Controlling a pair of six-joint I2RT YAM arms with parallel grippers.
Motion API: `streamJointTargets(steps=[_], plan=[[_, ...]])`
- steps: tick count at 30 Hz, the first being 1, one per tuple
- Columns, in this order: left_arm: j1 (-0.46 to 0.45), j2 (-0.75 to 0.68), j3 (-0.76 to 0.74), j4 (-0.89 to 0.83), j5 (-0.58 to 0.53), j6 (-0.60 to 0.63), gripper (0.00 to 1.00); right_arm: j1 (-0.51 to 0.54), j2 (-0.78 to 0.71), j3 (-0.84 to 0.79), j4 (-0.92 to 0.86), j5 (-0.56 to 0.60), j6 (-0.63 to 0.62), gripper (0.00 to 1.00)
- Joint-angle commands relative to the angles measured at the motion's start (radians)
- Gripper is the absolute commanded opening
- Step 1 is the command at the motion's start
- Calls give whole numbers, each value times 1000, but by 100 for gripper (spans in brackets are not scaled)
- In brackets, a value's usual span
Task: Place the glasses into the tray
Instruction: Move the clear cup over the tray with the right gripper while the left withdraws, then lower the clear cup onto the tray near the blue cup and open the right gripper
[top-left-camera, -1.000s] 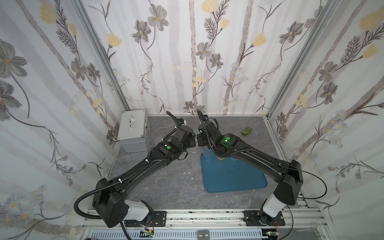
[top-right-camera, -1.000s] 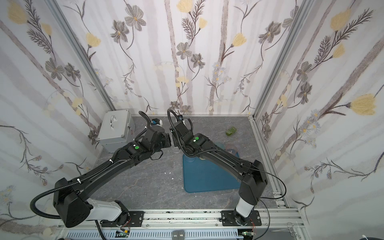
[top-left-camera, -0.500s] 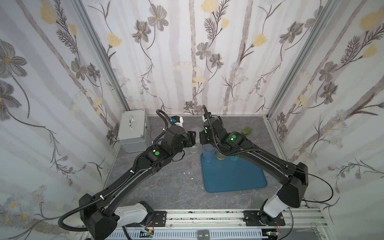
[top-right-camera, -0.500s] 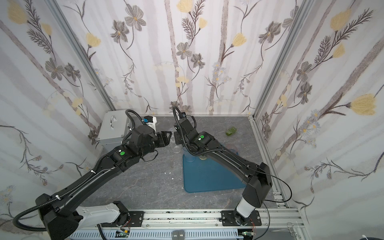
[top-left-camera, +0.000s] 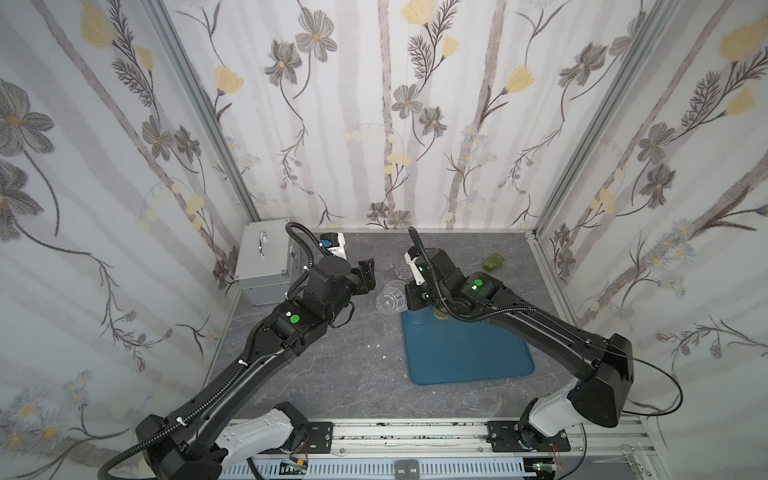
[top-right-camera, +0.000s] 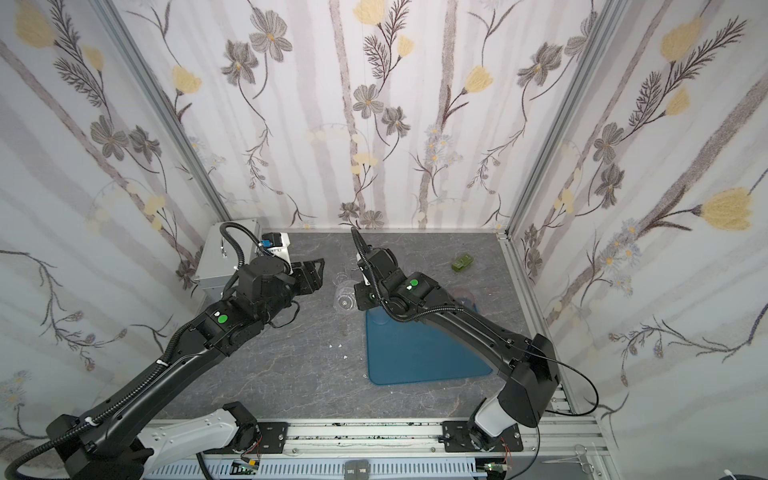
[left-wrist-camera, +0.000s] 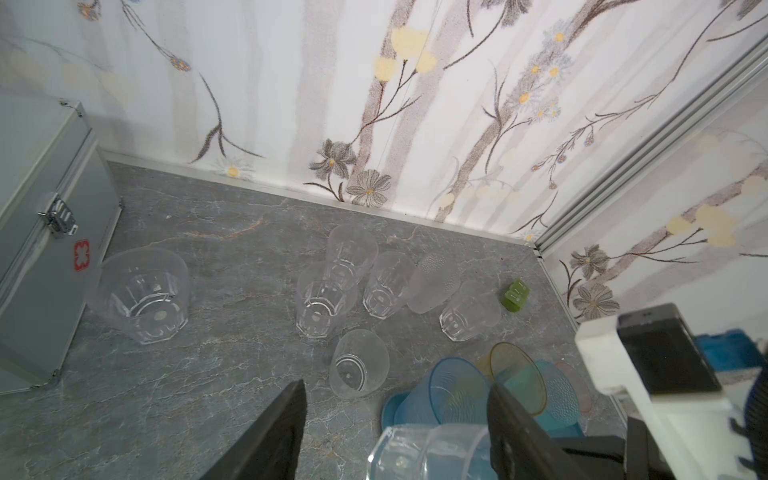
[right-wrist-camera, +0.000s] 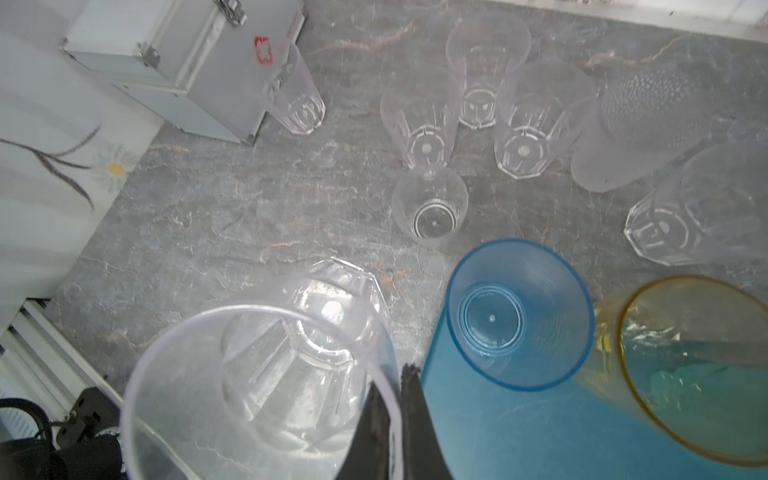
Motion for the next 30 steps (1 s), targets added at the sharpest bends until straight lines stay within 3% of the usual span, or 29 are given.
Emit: streamJointTargets(steps=[1,12,30], plan=[[3,10,-31,33,-49,11,71,17,-25,-48,-49,-49,1,0],[1,94,-207,190,-18,-31,71,8,-24,-215,-122,101,-63,0],[1,160,-296,254,-4,-45,71,-68,90,-210,-59,101,-105,0]])
